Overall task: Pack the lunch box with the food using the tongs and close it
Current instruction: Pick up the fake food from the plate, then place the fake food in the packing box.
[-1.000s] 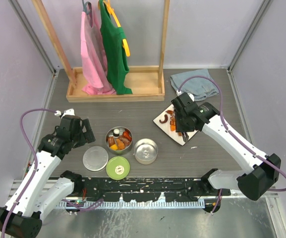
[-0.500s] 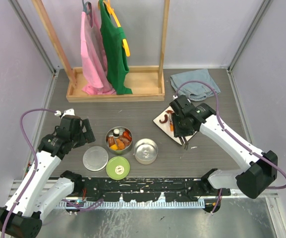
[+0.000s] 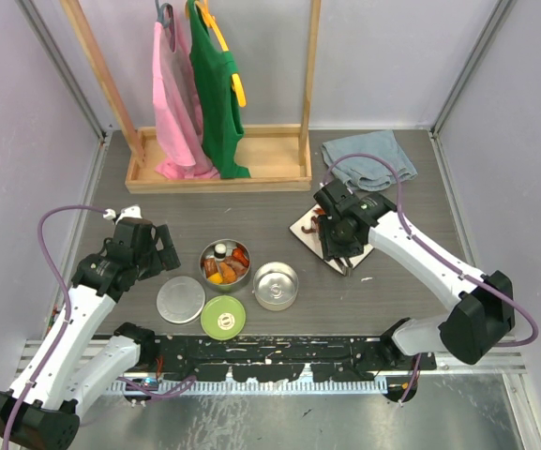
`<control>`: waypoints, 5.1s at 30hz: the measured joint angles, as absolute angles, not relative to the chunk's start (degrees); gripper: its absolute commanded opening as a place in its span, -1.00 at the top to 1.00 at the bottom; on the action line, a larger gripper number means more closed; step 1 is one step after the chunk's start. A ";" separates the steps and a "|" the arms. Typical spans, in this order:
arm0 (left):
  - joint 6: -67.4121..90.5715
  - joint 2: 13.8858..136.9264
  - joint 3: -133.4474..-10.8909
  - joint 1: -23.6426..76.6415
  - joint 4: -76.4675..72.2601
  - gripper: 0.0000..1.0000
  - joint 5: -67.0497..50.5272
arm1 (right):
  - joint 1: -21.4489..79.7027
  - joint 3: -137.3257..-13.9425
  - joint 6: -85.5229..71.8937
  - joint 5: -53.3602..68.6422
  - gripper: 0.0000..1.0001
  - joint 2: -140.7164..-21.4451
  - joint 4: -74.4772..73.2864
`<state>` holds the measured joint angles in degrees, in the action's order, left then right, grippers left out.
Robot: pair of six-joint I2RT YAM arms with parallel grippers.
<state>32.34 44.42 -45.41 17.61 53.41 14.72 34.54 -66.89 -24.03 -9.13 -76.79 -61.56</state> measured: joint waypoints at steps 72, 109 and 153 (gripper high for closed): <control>32.34 44.66 -45.41 17.61 53.41 -0.96 14.72 | 56.27 -80.31 -30.96 -4.10 0.46 -79.29 -57.63; 32.34 44.60 -45.41 17.61 53.41 -0.96 14.74 | 68.10 -92.47 -28.84 -12.86 0.07 -95.72 -62.17; 32.34 44.75 -45.41 17.61 53.41 -0.96 14.72 | 70.76 -99.18 -24.75 -9.37 0.24 -101.80 -67.37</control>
<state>32.34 44.75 -45.41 17.61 53.41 14.72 70.76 -99.18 -24.75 -9.37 -101.80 -67.37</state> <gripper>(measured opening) 0.980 0.437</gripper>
